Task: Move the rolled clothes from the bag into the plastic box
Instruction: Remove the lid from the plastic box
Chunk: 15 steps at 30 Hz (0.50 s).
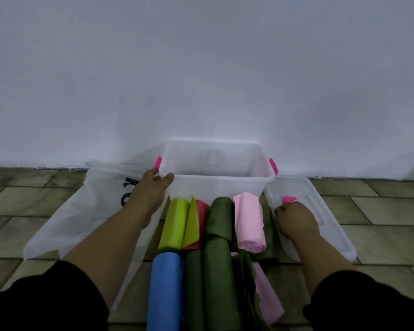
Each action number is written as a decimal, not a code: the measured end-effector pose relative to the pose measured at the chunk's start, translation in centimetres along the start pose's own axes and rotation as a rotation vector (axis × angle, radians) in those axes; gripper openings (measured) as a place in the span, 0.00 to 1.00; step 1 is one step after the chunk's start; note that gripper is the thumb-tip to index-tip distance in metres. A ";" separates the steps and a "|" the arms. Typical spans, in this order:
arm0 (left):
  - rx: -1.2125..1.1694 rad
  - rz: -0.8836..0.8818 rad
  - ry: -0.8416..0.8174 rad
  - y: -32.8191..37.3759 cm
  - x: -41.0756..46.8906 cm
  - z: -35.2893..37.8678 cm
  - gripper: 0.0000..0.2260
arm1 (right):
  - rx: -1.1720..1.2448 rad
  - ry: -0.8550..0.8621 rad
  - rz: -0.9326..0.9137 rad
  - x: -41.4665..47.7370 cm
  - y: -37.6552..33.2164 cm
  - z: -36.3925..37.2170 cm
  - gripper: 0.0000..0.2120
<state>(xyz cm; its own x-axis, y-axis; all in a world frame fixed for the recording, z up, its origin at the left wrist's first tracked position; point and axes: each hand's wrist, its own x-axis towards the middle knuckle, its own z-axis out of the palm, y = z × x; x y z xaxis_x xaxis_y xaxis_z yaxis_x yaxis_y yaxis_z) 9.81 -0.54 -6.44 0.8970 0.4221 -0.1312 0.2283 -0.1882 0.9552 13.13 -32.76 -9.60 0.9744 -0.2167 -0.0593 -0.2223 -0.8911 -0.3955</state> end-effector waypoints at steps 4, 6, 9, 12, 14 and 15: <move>0.038 0.007 -0.028 0.2 -0.4 -0.5 0.26 | 0.107 -0.006 0.059 0.0 0.2 0.3 0.11; 0.070 0.035 -0.039 0.6 -1.1 -0.6 0.25 | 0.112 -0.027 0.056 0.0 0.4 0.3 0.13; 0.207 0.107 -0.019 1.2 -3.2 -1.4 0.27 | 0.231 -0.118 0.035 -0.7 0.1 -0.7 0.16; 0.438 0.239 -0.026 1.4 -7.2 -2.4 0.28 | 0.397 -0.113 0.051 -2.6 -0.8 -2.7 0.20; 0.591 0.343 -0.112 0.3 -10.9 -2.8 0.29 | 0.417 -0.036 -0.079 -5.6 -1.0 -3.9 0.22; 0.671 0.384 -0.171 -0.9 -13.0 -2.8 0.30 | 0.446 0.026 -0.168 -7.6 -1.0 -3.9 0.20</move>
<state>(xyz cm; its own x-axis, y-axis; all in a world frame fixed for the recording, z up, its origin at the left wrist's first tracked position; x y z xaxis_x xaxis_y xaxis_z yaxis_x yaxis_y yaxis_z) -3.06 -3.39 -4.83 0.9926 0.0877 0.0844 0.0218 -0.8105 0.5853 5.83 -31.82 -5.15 0.9933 -0.0992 0.0601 -0.0202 -0.6580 -0.7527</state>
